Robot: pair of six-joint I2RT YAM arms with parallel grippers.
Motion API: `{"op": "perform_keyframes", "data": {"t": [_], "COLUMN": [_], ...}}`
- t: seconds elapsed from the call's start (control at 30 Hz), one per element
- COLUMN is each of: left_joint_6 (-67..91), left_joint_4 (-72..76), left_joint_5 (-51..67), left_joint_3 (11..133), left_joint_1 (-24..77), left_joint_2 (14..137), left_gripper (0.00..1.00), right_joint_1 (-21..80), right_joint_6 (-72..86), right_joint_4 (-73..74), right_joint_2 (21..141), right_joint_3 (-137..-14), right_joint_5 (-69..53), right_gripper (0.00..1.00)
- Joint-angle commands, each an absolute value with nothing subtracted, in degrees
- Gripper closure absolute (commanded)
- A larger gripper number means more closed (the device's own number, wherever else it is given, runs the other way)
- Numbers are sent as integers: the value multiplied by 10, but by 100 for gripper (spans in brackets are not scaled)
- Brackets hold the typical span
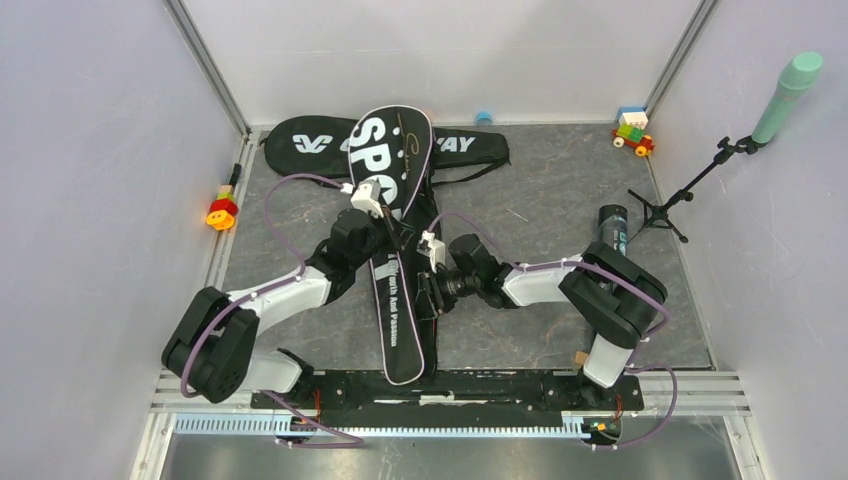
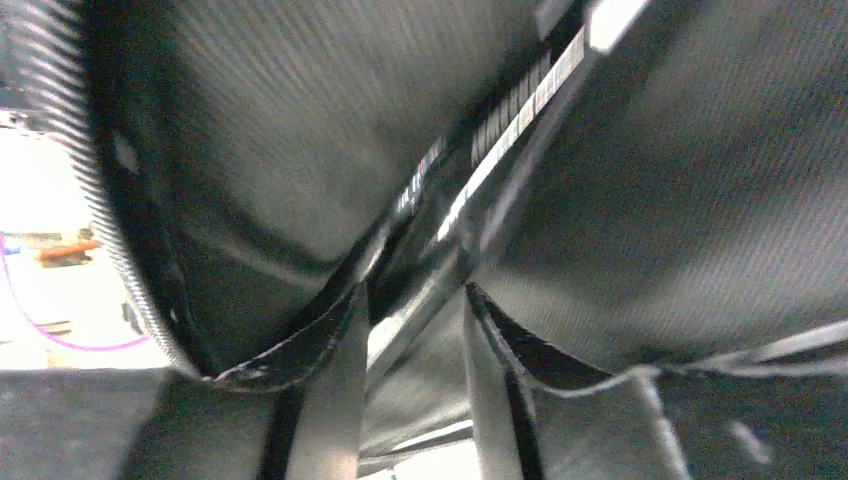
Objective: Pack up the badminton gear
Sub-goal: Place the racket in the racket bag, then adjust the racket at the center of the board.
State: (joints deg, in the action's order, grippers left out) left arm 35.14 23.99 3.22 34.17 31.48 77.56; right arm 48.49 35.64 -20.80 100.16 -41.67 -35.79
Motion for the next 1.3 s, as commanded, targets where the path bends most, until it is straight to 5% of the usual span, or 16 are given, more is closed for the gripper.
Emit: {"op": "perform_keyframes", "data": {"t": [0.0,0.33,0.5,1.0,1.07,1.23,1.27], "left_joint_6": [384,372,381,396,400,389,383], "left_joint_4": [221,160,166,154,160,156,149], "left_joint_5": [62,-60,-37,-21,-17,-26,-32], "left_joint_3": [336,352,349,324,320,318,321], "left_joint_1": [342,341,341,341,341,342,342], "left_joint_2": [741,699,686,622,619,611,607], "left_gripper": [98,98,98,98,98,98,98], "right_joint_1": [473,442,387,326,325,325,326], "right_joint_6": [197,62,60,107,126,173,163], "right_joint_4": [-285,-23,-48,-229,-267,-323,-319], "right_joint_2": [965,764,732,1053,1088,1136,1127], "right_joint_3": [-438,-414,-379,-522,-537,-574,-580], "right_joint_5": [-310,-28,7,-172,-208,-300,-308], "right_gripper": [47,16,2,14,29,96,100]}}
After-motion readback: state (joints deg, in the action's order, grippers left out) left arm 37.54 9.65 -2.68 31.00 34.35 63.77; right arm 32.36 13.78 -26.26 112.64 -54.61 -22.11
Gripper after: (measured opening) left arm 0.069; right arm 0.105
